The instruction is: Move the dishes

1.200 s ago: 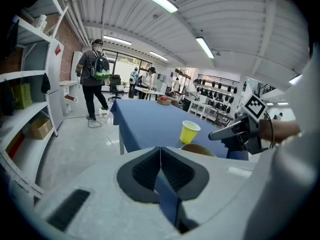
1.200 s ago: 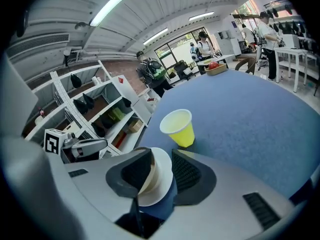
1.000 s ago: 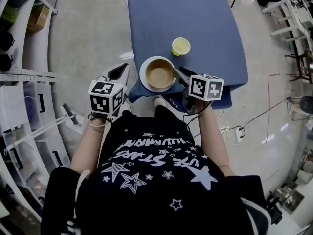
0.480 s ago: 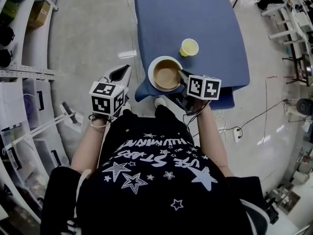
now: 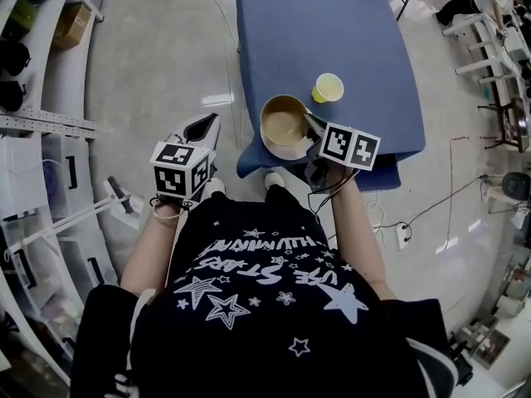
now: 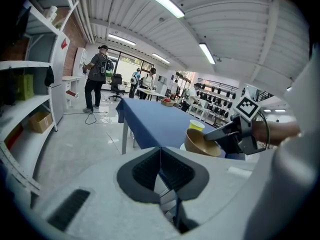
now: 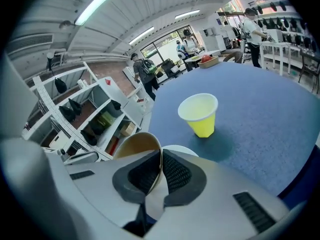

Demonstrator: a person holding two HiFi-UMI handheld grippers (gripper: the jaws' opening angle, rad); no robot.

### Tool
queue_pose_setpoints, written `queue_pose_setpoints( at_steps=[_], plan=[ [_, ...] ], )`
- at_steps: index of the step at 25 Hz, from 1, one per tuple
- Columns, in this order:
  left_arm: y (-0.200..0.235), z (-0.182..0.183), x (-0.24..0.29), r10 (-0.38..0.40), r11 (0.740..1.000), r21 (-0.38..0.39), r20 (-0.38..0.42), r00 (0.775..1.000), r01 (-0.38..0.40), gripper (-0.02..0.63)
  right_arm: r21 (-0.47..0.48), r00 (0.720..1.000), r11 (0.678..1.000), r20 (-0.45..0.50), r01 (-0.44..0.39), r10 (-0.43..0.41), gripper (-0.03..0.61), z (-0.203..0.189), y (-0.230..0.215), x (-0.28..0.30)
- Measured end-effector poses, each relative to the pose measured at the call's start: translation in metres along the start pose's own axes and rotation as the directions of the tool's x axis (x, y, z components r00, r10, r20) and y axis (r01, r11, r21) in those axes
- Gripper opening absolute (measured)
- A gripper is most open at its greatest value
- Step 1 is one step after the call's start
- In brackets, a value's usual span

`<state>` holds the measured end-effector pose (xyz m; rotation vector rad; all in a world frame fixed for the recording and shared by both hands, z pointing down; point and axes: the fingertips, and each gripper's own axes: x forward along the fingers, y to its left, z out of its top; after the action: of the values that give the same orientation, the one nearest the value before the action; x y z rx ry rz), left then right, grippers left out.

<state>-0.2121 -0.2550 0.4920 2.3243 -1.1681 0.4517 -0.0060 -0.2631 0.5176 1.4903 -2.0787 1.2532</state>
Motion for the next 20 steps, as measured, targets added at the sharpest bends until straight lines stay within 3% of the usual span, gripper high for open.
queue_pose_setpoints(
  at_steps=[6,14,20],
  plan=[
    [0.017,0.005,-0.010,0.019,1.000,0.019,0.006,1.000,-0.020,0.021,0.078,0.993,0.996,0.106,0.041,-0.049,0.020,0.026,0.008,0.015],
    [0.036,0.006,-0.008,0.010,0.999,0.034,-0.016,1.000,-0.010,0.020,0.169,0.980,0.980,0.154,0.101,-0.128,0.021,0.037,0.009,0.046],
    [0.047,0.010,-0.003,0.016,0.999,0.039,-0.034,0.999,-0.015,0.021,0.134,0.973,0.977,0.144,0.164,-0.183,0.025,0.046,0.005,0.059]
  ],
)
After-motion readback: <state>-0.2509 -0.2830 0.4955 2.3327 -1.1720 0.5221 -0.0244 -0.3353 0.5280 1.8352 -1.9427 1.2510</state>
